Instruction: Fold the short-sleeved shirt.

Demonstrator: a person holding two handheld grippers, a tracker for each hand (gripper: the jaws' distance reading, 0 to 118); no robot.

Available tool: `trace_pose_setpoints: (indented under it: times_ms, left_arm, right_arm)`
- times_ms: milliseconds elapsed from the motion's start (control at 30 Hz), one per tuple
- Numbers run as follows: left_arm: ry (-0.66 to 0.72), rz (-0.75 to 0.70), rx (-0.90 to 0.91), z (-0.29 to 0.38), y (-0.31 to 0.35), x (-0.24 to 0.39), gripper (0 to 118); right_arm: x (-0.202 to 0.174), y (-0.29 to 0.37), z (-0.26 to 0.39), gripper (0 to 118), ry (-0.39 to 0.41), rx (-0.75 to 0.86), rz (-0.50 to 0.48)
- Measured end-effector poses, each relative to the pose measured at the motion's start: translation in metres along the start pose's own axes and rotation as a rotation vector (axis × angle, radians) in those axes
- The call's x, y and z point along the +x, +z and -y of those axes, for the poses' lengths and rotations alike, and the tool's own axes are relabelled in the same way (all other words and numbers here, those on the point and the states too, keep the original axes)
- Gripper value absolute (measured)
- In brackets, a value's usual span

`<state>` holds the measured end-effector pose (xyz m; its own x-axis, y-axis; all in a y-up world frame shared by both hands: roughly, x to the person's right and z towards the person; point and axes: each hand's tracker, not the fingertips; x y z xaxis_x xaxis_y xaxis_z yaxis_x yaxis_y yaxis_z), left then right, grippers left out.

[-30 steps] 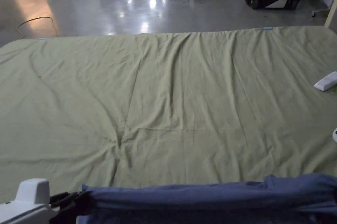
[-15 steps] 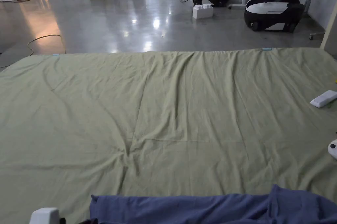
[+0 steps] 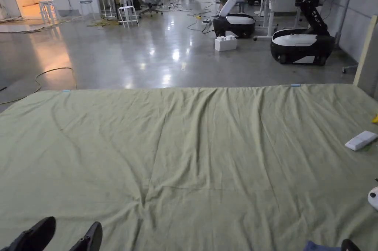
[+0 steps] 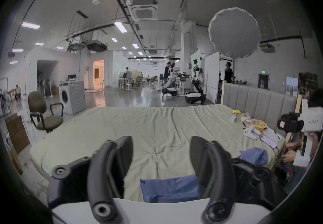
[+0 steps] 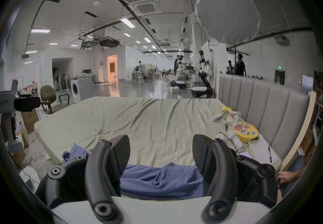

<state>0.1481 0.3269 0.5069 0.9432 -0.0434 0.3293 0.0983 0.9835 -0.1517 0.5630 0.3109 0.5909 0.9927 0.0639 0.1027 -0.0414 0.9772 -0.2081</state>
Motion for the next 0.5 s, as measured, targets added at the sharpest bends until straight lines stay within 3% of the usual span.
trace_pose_setpoints:
  times_ms: [67,133,167,267,333,400,467,500]
  left_arm:
    - [-0.079,-0.001,0.009,0.001,0.003,0.011,38]
    - [-0.117,-0.017,0.036,0.004,0.007,0.018,10]
    - [-0.125,-0.024,0.058,0.005,0.01,0.02,6]
    - [-0.03,0.055,0.069,0.003,0.017,0.022,0]
    - [-0.047,0.038,0.053,0.002,0.016,0.024,0]
    - [-0.072,0.038,0.035,0.004,0.014,0.024,0]
    - [-0.061,0.044,0.028,0.003,0.012,0.022,0]
    - [-0.038,0.05,0.024,0.001,0.013,0.018,0]
  right_arm:
    - [-0.004,0.005,-0.001,63,-0.005,0.02,-0.013]
    - [-0.006,0.007,0.0,26,-0.037,0.034,-0.036]
    - [-0.007,0.007,0.002,17,-0.055,0.029,-0.04]
    - [-0.012,0.008,0.006,0,-0.075,0.004,-0.042]
    - [-0.015,0.009,0.004,0,-0.019,0.012,-0.007]
    - [-0.017,0.007,0.005,0,-0.051,-0.022,-0.019]
    - [-0.014,0.007,-0.001,0,-0.03,0.031,-0.018]
    - [-0.013,0.005,0.004,0,-0.122,-0.044,-0.028]
